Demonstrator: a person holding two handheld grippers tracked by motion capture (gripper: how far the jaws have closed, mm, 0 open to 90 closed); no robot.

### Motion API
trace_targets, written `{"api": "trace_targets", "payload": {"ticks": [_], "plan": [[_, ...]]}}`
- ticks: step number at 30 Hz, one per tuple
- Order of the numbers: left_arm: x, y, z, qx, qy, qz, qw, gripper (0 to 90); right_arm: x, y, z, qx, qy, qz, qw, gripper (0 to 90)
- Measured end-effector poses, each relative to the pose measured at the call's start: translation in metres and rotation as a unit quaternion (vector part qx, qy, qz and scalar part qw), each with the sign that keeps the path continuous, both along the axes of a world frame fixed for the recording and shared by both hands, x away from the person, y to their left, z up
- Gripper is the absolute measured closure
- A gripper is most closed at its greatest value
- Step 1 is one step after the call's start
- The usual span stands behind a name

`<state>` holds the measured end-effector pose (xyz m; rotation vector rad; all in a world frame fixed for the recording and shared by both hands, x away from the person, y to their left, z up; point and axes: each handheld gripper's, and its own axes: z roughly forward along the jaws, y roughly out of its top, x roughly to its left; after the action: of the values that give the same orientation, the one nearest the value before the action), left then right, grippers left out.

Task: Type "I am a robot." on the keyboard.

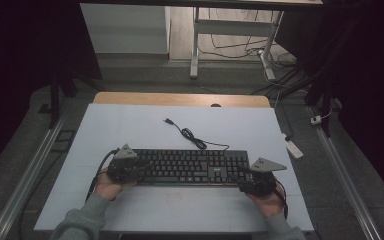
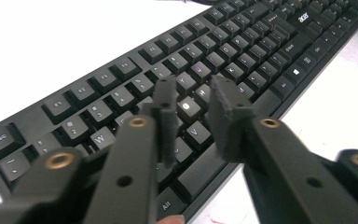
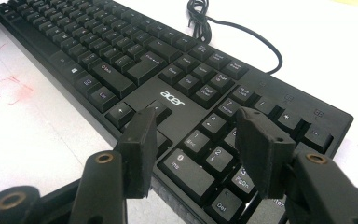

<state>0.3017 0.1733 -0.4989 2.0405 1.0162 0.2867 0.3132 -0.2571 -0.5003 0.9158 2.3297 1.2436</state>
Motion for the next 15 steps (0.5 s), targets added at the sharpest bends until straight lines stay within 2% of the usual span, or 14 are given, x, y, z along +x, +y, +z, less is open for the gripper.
{"api": "trace_targets", "payload": {"ticks": [4,8,15], "plan": [[0.001,-0.004,-0.002,0.012,0.002,-0.002,0.9999,81.6,0.000,-0.001,0.000,-0.002,0.003,-0.002,1.0000,48.6],[0.001,-0.005,-0.003,0.010,0.005,-0.003,0.9999,88.8,0.000,-0.001,-0.001,-0.003,0.004,-0.002,1.0000,48.6],[0.004,-0.012,-0.005,0.018,0.008,-0.014,0.9997,89.1,0.001,-0.001,-0.002,-0.004,0.005,-0.002,1.0000,48.6]]}}
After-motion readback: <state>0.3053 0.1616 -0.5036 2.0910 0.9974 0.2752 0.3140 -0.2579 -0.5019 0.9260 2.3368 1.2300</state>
